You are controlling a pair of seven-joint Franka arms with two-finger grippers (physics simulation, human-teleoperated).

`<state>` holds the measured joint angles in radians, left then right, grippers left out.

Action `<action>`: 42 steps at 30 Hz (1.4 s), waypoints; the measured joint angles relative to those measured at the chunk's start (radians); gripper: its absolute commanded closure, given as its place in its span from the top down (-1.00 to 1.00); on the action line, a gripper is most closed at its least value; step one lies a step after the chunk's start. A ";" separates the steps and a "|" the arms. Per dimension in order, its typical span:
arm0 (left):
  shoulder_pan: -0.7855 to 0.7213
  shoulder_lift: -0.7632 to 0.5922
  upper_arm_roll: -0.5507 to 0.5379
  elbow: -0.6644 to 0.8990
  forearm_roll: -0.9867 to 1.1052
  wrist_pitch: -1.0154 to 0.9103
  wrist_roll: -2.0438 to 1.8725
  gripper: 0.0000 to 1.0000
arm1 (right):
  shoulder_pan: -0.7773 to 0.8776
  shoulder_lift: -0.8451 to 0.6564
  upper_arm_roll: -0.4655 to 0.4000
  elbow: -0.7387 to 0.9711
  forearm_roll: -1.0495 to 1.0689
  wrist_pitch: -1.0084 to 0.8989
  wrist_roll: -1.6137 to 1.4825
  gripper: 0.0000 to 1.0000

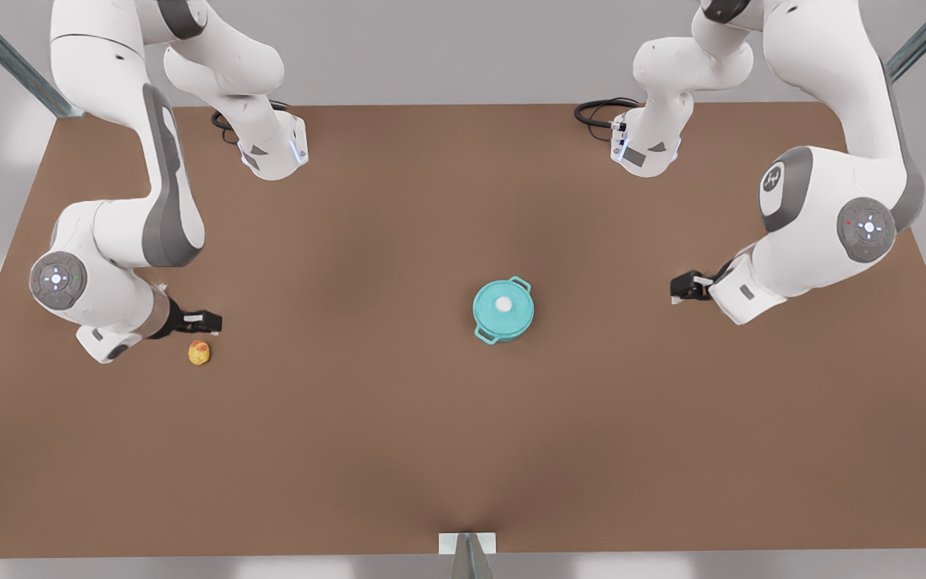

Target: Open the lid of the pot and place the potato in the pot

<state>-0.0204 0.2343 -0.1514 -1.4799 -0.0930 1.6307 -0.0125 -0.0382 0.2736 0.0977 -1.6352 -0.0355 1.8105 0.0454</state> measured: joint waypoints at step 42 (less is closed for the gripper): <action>-0.549 0.279 -0.012 -0.300 0.206 0.615 -0.701 1.00 | -0.118 0.249 -0.077 -0.299 -0.031 0.575 -0.346 1.00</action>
<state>-0.5691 0.5134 -0.1633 -1.7802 0.1126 2.2457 -0.7138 -0.1564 0.5229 0.0211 -1.9337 -0.0663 2.3859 -0.3002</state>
